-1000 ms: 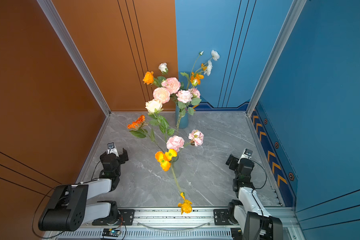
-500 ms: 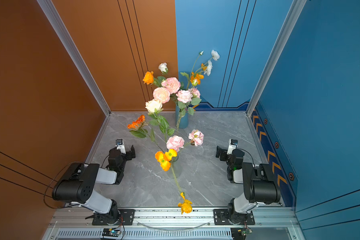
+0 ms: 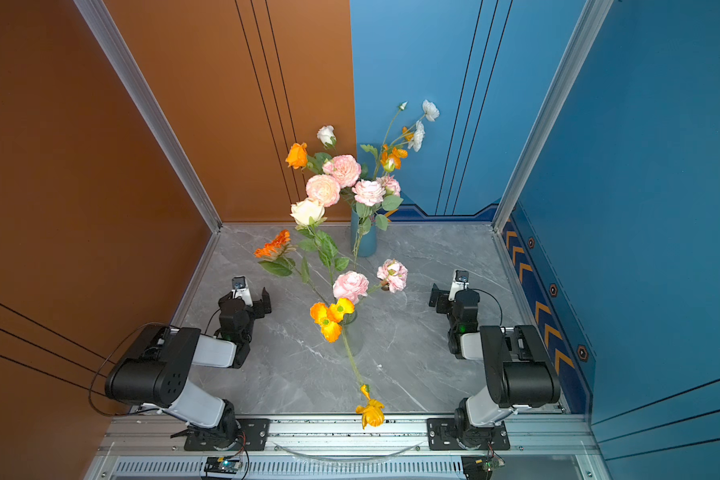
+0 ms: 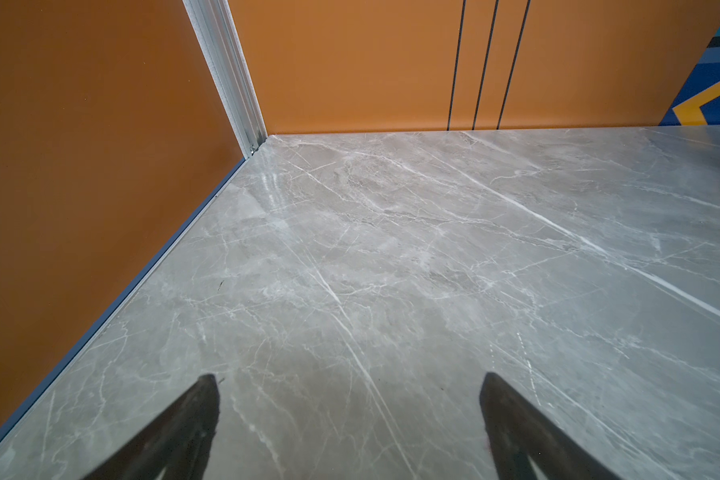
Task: Arrange the flowers into the vase
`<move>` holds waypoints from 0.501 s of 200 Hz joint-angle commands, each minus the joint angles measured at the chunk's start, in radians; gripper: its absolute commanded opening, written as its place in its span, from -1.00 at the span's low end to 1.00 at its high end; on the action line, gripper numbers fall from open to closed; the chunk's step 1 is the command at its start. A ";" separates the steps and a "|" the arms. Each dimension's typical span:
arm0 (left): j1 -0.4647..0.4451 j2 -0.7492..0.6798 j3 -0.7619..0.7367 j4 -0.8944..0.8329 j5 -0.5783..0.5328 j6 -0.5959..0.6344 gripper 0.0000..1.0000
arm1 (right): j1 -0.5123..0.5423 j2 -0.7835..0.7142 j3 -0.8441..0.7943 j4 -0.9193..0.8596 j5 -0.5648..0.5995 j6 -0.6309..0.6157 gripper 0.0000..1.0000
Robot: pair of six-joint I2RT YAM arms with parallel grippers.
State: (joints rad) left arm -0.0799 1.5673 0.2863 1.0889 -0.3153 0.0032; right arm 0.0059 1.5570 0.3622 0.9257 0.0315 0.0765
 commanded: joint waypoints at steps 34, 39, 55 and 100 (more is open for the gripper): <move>-0.014 0.010 0.013 0.011 -0.012 0.024 0.96 | 0.005 -0.011 0.012 -0.018 0.026 -0.014 1.00; -0.015 0.010 0.014 0.011 -0.012 0.025 0.96 | 0.005 -0.010 0.011 -0.018 0.026 -0.014 1.00; -0.017 0.007 0.013 0.012 0.000 0.031 0.96 | 0.005 -0.011 0.011 -0.018 0.027 -0.014 1.00; 0.036 -0.007 -0.007 0.019 -0.027 -0.051 0.96 | -0.046 -0.013 -0.128 0.242 0.088 0.074 1.00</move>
State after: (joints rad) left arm -0.0731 1.5673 0.2863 1.0897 -0.3378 -0.0055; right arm -0.0101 1.5547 0.3206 0.9936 0.0620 0.0956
